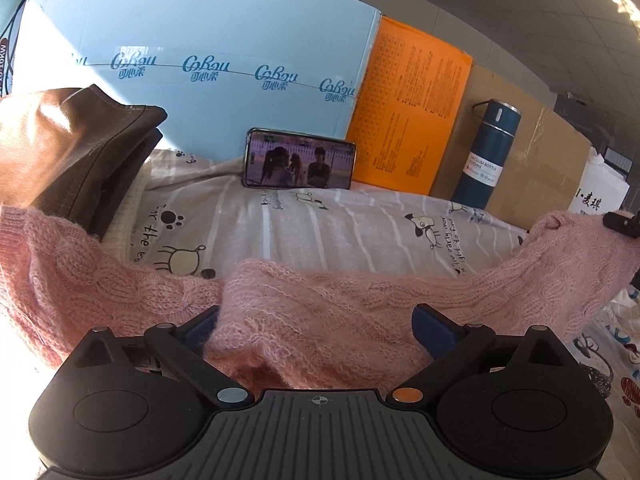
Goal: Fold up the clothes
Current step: 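Lift and spread the sweater across the bed with both grippers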
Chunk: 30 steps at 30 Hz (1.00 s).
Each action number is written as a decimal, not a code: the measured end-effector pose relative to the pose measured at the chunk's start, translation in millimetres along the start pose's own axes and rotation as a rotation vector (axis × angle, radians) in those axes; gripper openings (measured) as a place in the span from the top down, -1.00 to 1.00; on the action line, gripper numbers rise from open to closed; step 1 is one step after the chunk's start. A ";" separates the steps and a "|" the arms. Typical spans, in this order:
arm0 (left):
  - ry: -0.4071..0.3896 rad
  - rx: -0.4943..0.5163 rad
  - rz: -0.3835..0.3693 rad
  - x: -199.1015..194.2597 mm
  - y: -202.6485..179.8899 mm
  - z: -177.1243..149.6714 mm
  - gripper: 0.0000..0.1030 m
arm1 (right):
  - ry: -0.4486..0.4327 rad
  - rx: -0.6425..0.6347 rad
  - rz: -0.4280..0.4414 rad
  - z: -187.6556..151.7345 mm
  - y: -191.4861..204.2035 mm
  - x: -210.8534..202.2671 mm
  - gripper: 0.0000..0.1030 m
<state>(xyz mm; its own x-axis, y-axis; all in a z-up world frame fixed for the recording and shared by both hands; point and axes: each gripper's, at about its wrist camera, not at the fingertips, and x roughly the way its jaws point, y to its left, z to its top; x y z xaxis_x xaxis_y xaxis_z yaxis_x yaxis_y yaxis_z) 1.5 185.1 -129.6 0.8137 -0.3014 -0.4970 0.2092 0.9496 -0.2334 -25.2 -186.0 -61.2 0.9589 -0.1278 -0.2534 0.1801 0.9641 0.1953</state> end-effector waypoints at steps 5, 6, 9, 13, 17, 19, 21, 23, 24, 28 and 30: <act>-0.002 0.004 0.015 -1.0 -0.8 0.1 -0.94 | 0.102 0.052 -0.063 -26.0 -30.9 2.4 0.75; -0.001 0.007 0.014 -0.8 -1.2 -0.1 -0.94 | 0.119 0.062 -0.062 -30.9 -36.1 -0.8 0.73; -0.001 0.008 0.008 -0.5 -1.7 -0.3 -0.94 | 0.149 0.070 -0.052 -44.9 -46.2 -14.0 0.51; -0.005 0.009 0.000 -1.0 -2.5 -1.1 -0.94 | 0.098 0.054 -0.057 -38.4 -44.7 -25.4 -0.15; -0.011 0.027 -0.011 -1.8 -6.0 -2.0 -0.95 | 0.066 0.054 0.037 -16.8 -31.4 -26.1 -0.52; -0.010 0.033 -0.010 -1.5 -7.5 -2.3 -0.95 | 0.100 0.049 0.118 -7.7 -17.7 -17.1 -0.63; -0.011 0.028 -0.010 -1.7 -6.7 -2.4 -0.95 | 0.139 0.031 0.185 -1.9 -1.4 -3.0 -0.66; -0.016 0.022 -0.014 -2.6 -5.8 -2.4 -0.95 | 0.186 0.001 0.212 -0.4 14.7 15.5 -0.71; -0.017 0.020 -0.016 -2.9 -5.5 -2.4 -0.95 | 0.215 -0.017 0.206 -1.6 21.9 27.0 -0.71; -0.021 0.010 -0.024 -4.1 -3.9 -2.5 -0.95 | 0.387 -0.076 0.187 -19.7 33.3 69.6 -0.26; -0.016 0.004 -0.026 -3.7 -2.7 -2.4 -0.94 | 0.430 -0.091 0.153 -30.3 30.9 73.2 0.44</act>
<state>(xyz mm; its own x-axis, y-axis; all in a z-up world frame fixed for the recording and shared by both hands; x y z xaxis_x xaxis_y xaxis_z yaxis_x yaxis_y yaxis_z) -3.4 183.4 -129.1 0.8167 -0.3247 -0.4770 0.2327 0.9418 -0.2426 43.9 -158.5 -102.5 0.7915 0.1076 -0.6016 0.0048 0.9833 0.1821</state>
